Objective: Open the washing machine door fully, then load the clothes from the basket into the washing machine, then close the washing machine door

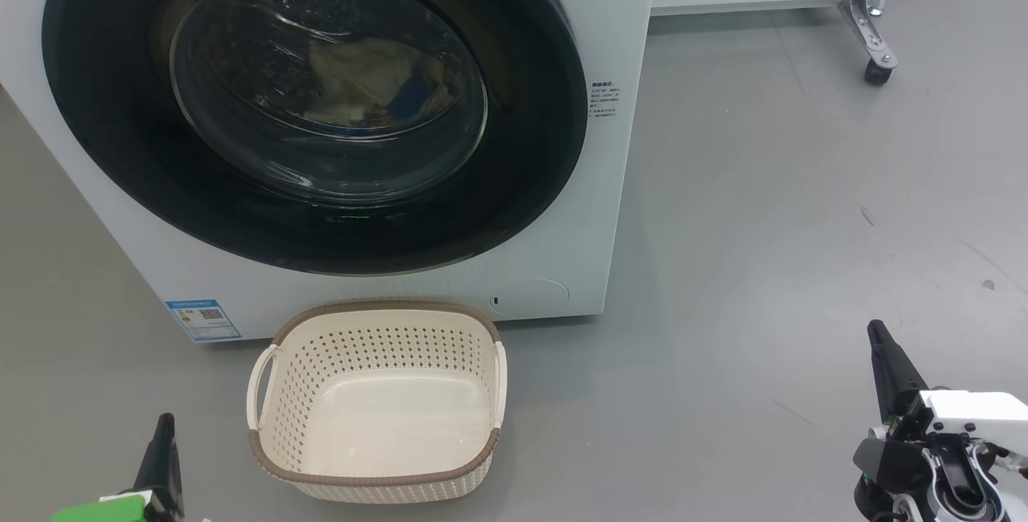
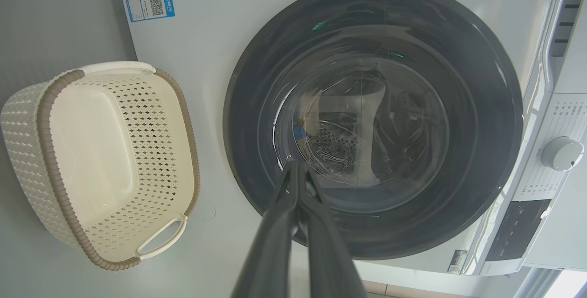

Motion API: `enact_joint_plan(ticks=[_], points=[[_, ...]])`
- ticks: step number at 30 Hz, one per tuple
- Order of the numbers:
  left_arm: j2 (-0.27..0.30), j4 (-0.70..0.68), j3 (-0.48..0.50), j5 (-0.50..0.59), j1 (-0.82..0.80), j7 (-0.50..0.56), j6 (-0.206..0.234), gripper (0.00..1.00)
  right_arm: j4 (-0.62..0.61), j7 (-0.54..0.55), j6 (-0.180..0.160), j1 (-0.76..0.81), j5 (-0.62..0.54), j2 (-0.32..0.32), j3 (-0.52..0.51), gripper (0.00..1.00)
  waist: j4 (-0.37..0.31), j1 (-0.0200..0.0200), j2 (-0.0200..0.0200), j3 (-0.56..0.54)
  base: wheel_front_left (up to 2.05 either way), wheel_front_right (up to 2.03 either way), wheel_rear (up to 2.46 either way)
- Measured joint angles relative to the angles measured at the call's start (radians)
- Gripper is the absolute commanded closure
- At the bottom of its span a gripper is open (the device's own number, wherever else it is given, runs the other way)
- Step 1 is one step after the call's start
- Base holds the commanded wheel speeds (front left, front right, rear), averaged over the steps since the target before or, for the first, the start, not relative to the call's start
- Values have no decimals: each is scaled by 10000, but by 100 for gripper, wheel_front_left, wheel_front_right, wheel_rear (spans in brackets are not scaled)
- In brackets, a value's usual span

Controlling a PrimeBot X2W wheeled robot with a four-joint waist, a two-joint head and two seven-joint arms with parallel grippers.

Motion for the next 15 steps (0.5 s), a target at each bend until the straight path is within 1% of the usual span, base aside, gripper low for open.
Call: enact_joint_plan(ticks=[15], points=[[0, -4, -2, -2, 0, -12, 0, 100, 12, 10, 0, -22, -2, 6, -15, 100, 0, 0, 0, 0, 0, 0, 0]])
